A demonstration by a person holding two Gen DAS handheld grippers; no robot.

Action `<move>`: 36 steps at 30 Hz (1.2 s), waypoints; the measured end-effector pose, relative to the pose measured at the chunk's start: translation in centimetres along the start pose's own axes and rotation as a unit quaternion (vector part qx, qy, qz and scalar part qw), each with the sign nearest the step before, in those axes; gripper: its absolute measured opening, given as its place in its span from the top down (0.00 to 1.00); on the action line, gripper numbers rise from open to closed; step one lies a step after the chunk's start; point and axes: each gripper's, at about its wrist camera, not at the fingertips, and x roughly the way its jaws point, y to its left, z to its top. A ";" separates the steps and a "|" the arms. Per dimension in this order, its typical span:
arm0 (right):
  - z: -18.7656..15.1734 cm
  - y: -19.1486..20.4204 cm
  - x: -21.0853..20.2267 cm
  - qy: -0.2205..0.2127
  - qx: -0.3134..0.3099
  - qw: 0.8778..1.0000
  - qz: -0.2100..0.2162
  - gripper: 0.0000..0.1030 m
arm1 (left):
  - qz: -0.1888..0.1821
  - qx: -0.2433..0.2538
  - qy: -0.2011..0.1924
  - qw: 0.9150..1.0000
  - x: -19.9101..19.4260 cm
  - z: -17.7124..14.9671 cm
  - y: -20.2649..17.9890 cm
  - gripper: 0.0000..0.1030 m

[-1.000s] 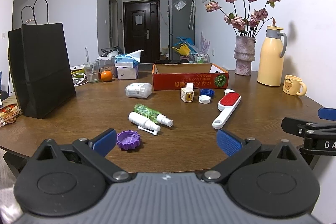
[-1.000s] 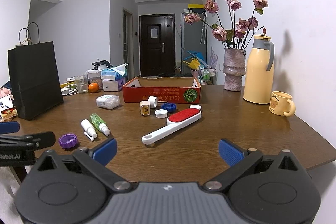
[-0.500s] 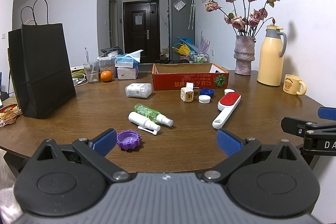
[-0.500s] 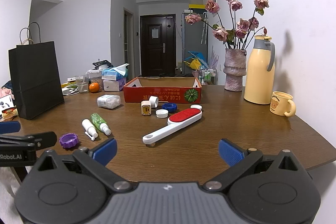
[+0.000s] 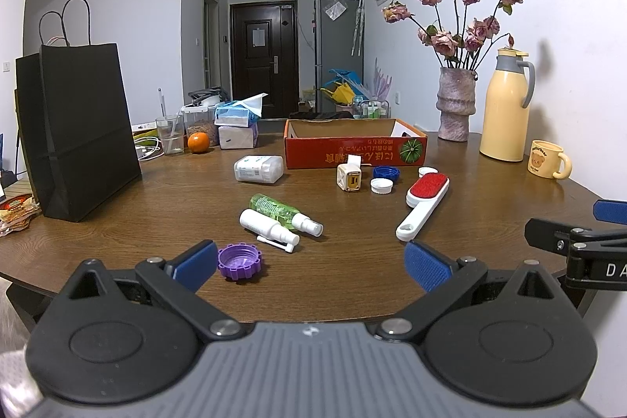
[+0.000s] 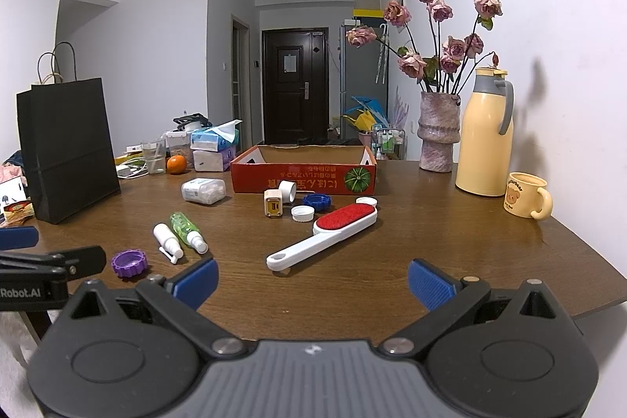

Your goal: Organize rigid objects

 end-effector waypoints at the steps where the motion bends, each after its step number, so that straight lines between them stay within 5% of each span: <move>1: 0.0 0.0 0.0 0.000 0.000 1.000 0.000 0.00 | 0.000 0.000 0.000 1.000 0.0 0.0 0.0 0.00; 19: 0.0 0.7 0.7 -0.004 -0.007 1.000 0.010 0.00 | 0.004 0.001 0.008 1.000 0.5 -0.1 0.1 0.00; 36: -0.5 0.1 6.1 0.016 0.006 1.000 0.018 0.00 | 0.045 -0.016 0.040 0.998 8.7 -1.2 3.2 0.00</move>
